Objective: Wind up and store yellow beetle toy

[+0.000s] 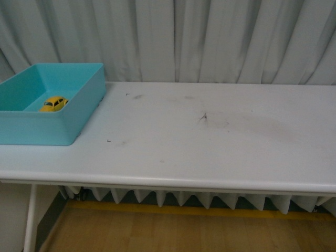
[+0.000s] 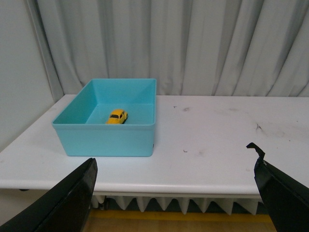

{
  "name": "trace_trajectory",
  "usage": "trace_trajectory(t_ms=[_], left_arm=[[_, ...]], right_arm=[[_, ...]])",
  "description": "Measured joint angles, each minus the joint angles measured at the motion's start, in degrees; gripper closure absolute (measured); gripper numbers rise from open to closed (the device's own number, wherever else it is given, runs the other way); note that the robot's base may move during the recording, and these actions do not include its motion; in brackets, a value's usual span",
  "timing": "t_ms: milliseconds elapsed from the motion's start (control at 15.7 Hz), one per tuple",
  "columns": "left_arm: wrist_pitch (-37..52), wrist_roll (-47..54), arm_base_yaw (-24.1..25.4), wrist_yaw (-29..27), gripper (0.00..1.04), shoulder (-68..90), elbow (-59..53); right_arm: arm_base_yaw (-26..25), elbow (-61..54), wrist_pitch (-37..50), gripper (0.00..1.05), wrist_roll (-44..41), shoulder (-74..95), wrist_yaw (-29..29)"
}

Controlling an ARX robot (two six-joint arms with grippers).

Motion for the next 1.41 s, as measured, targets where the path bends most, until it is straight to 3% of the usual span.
trace_trajectory(t_ms=[1405], left_arm=[[0.0,0.0,0.0,0.0,0.07,0.0,0.0]], right_arm=[[0.0,0.0,0.1,0.06,0.0,0.0,0.0]])
